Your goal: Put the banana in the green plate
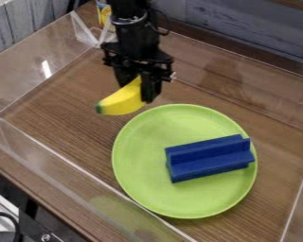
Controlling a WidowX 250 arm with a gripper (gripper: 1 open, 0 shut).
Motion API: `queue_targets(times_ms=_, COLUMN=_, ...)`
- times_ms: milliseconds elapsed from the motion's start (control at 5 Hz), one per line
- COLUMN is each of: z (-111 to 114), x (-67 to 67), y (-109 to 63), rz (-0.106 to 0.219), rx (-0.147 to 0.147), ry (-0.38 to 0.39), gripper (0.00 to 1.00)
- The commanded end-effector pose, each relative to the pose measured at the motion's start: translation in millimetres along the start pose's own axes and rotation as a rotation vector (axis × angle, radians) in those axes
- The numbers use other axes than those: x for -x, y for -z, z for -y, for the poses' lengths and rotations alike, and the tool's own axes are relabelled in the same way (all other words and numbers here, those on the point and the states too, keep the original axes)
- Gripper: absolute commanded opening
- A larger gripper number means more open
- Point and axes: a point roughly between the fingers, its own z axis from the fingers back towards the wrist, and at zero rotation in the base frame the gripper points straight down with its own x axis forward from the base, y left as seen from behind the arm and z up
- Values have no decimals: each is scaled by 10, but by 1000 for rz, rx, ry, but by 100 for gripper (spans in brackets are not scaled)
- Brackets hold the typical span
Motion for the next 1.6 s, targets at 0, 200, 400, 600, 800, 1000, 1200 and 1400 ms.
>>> queue_targets(times_ms=0, z=51, x=-149, y=-107, rz=52, rx=-2, ry=17, gripper=0)
queue_targets(times_ms=200, z=106, x=-197, y=-110, rz=58, rx=4, ry=25, gripper=0)
queue_targets(times_ms=400, z=163, x=-228, y=-117, rz=62, rx=11, ry=36, gripper=0)
queue_targets(times_ms=600, z=225, x=-261, y=-120, rz=68, rx=19, ry=45, gripper=0)
queue_targets(times_ms=800, z=303, x=-292, y=-113, rz=75, rx=27, ry=56, gripper=0)
queue_targets(times_ms=1000, z=388, x=-273, y=-117, rz=70, rx=30, ry=78, gripper=0)
queue_targets(times_ms=1200, z=486, x=-247, y=-120, rz=64, rx=32, ry=103, gripper=0)
queue_targets(times_ms=1400, z=566, x=-238, y=-110, rz=60, rx=35, ry=124, gripper=0)
